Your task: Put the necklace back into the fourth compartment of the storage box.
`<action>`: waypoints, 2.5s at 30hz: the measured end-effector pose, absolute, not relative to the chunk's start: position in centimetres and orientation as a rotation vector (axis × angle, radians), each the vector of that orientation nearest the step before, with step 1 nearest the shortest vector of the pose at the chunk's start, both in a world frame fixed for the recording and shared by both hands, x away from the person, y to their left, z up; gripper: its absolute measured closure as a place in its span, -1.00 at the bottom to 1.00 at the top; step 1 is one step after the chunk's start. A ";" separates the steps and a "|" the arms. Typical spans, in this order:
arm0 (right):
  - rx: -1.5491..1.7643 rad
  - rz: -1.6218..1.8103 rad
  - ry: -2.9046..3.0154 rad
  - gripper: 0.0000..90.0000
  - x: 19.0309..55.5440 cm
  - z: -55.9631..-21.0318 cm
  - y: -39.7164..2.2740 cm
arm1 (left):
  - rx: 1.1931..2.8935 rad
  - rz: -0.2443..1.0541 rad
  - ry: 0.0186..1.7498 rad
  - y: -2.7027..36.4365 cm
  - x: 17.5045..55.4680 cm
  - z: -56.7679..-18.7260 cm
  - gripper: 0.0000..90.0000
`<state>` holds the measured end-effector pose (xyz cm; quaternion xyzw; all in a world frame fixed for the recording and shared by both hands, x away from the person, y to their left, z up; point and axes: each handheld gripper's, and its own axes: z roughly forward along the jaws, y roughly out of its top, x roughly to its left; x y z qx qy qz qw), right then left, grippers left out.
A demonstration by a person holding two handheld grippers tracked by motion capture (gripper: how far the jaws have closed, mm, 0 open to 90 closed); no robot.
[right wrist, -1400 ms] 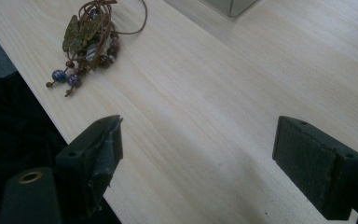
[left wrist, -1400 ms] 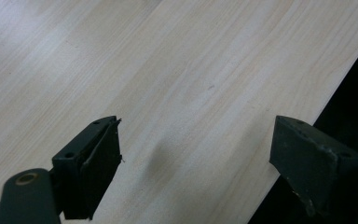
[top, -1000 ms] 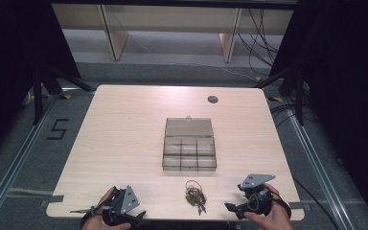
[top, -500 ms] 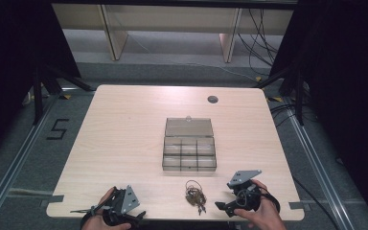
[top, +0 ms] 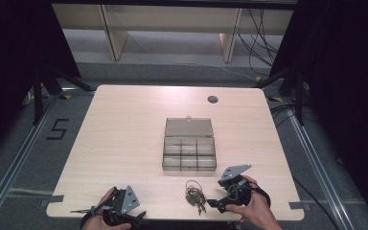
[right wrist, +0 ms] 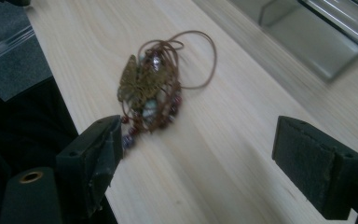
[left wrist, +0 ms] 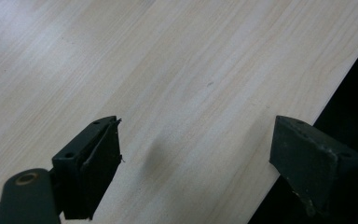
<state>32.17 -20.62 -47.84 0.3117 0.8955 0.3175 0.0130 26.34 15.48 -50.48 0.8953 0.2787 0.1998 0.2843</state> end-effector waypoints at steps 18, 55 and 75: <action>0.889 0.883 2.862 -0.32 34.1 -48.6 -15.8 | 2.396 0.545 0.746 15.5 26.4 -50.4 -0.65; 0.393 0.780 2.970 0.90 34.1 -44.5 -11.9 | 2.382 0.555 0.745 15.8 26.4 -50.1 -0.65; 0.393 0.775 2.945 0.89 36.9 -38.6 -10.7 | 2.419 0.495 0.744 16.0 26.5 -49.7 -0.65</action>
